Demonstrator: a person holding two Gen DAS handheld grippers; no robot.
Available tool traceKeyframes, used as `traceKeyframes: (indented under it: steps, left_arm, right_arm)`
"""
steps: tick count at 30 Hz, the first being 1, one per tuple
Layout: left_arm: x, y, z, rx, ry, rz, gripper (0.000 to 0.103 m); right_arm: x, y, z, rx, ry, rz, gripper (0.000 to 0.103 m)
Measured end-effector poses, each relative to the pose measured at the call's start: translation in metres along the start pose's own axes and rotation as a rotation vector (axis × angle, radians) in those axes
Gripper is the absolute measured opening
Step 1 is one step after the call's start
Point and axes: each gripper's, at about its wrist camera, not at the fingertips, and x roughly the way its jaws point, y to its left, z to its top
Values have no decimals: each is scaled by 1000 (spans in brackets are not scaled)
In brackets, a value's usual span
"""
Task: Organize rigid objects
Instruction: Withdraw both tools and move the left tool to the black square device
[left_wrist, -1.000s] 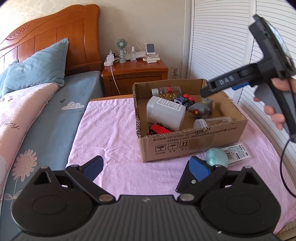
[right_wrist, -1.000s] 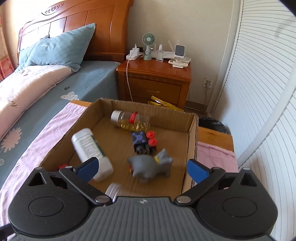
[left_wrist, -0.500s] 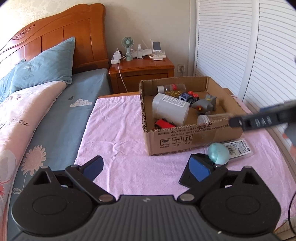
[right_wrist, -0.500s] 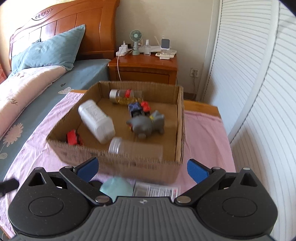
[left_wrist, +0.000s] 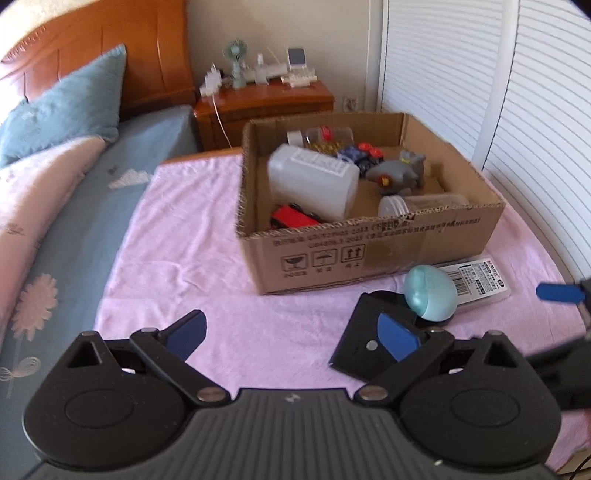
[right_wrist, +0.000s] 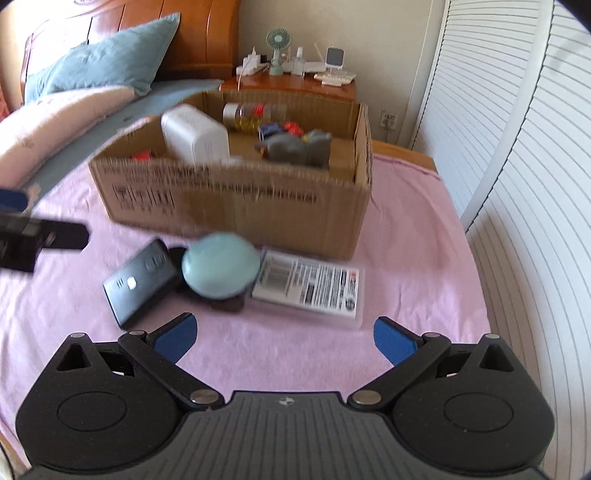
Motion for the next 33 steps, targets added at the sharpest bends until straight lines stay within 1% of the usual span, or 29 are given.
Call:
traceKeyframes:
  steps: [3,6,10,16,23,26,29,33]
  left_arm:
    - [15,-6,6,-3,19,-11,99]
    - [26,-11,12,-10,21,-27,99]
    - [43,-20,17,-19,23,-47,99]
    - [62,-27,14,-31,45,-55,99]
    - [60,-25,-3,-6,78,-56,99]
    - [54,-21,-10,-3,75,-57,99]
    - [54,-19,-15,8,106,-47,99]
    - [48,-14,-26,-9,100,-76,100]
  right_arm:
    - [8,0,-8,-3,18,-3,103]
    - [14,-2,-15,13,37,31,103]
    - [19,-1,-21,2,54,45,103]
    - [20,-3,-24,1,45,59,103]
    - [19,-4,-26,-10,29,67,103]
    - [19,-4,-26,-10,24,67,103]
    - [17,-4,-28,-11,16,67,103]
    - [17,-4,-28,-10,14,66,103]
